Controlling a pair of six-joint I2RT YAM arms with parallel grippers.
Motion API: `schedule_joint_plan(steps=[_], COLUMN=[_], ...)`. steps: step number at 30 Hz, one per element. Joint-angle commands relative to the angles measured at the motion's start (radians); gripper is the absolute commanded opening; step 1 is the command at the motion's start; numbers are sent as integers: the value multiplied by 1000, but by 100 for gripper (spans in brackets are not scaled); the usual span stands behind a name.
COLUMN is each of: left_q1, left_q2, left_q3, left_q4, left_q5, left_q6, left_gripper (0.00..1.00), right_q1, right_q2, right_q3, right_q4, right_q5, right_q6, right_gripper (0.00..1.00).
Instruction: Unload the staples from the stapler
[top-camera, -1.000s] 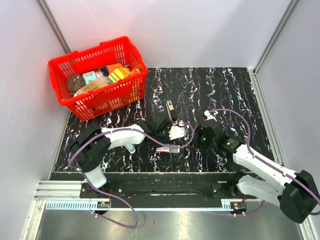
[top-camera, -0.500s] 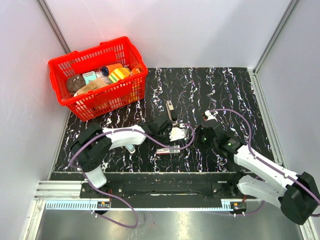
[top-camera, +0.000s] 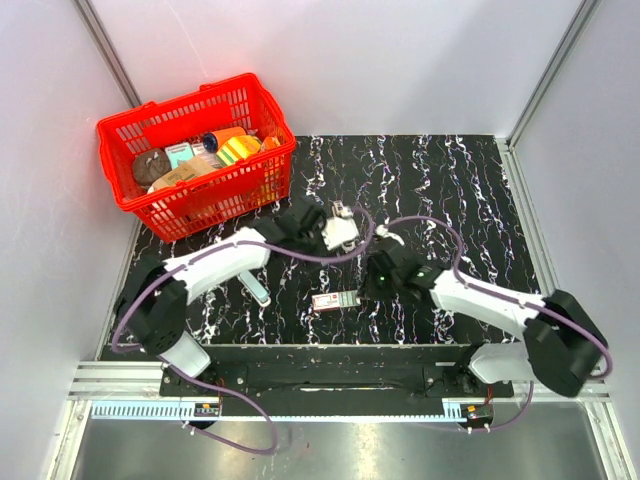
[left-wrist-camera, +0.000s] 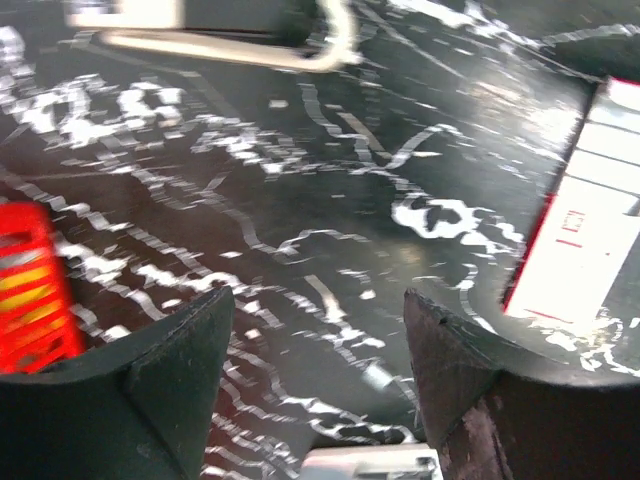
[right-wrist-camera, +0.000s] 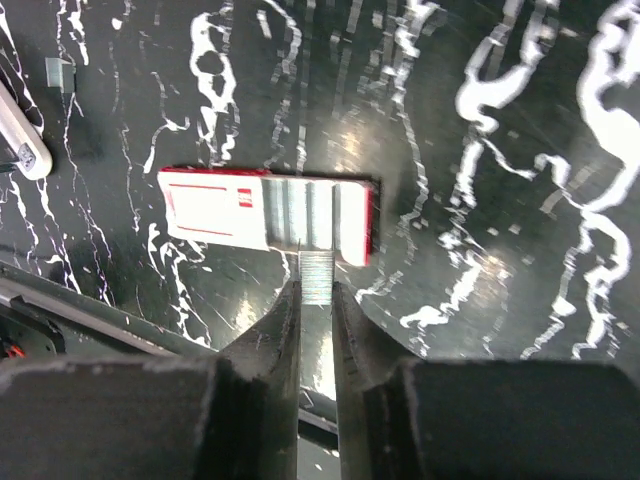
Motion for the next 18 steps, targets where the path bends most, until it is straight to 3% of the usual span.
schedule_joint_plan(steps=[1,5,8,18], left_q1=[89,176,216,227], left_q2=[-80,-129,-210,-344], left_q3=[188,243,181,88], left_q4=[-193,-362,-371,-414], left_q5=[-10,56,79,22], left_q6=[-64,-87,-97,-134], left_gripper=[72,73,80,86], right_q1=[83,144,192,270], right_q2=[112,193,253,376], right_q3=[131,183,234,363], right_q4=[14,-20,-61,-177], right_q5=[100,176,228,305], right_q6=[-26,-3,9,6], right_gripper=[2,1,0,0])
